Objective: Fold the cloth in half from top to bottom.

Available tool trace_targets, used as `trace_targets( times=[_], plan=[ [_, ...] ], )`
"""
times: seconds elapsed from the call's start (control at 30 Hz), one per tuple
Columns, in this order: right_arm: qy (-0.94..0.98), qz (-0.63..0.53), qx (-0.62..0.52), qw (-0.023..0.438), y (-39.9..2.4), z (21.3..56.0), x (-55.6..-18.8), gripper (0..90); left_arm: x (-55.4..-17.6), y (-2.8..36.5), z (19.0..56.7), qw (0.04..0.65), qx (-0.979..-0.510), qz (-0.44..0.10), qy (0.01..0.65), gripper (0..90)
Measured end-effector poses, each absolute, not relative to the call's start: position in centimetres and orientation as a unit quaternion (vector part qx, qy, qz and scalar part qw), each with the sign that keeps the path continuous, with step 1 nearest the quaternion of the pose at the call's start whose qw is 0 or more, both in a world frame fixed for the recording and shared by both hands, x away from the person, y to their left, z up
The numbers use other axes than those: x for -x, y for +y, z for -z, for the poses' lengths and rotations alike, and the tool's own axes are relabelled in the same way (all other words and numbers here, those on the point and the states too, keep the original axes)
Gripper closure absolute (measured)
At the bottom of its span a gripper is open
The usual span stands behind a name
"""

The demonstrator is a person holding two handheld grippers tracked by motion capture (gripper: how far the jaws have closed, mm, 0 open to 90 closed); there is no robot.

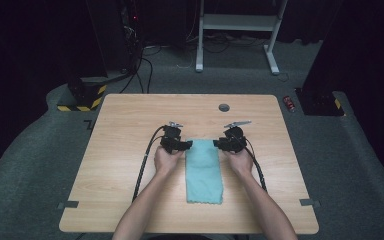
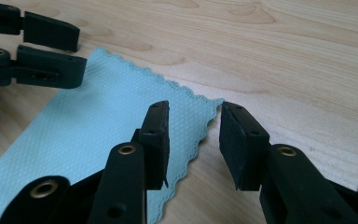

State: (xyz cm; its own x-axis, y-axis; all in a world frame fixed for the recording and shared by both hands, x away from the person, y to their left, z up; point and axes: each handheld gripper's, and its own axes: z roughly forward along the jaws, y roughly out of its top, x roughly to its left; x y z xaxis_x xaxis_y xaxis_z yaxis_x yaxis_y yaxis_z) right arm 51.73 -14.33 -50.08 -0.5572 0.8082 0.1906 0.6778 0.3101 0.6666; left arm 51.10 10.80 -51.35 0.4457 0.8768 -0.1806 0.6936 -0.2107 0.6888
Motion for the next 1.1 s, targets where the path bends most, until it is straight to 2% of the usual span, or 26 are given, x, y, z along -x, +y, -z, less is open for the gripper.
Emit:
trace_targets(
  times=[0.33,0.7,0.83,0.93,1.1],
  plan=[
    [0.787,-0.364,-0.490,0.092,-14.0,51.4,-52.9,62.8,-51.2,10.6,51.6,0.367,-0.767,-0.134,0.508,48.8],
    [0.804,-0.347,-0.473,0.094,-12.6,51.2,-53.3,77.4,-51.2,9.9,51.4,0.355,-0.786,-0.134,0.488,68.6],
    [0.810,-0.339,-0.467,0.105,-12.2,51.2,-53.2,86.9,-51.4,10.1,51.4,0.355,-0.785,-0.128,0.492,79.3],
    [0.812,-0.340,-0.463,0.103,-12.4,51.3,-53.2,88.8,-51.7,10.6,51.5,0.361,-0.781,-0.110,0.497,87.2],
    [0.813,-0.342,-0.459,0.107,-12.5,51.2,-53.2,90.0,-51.7,10.7,51.5,0.363,-0.785,-0.112,0.490,89.4]
  ],
)
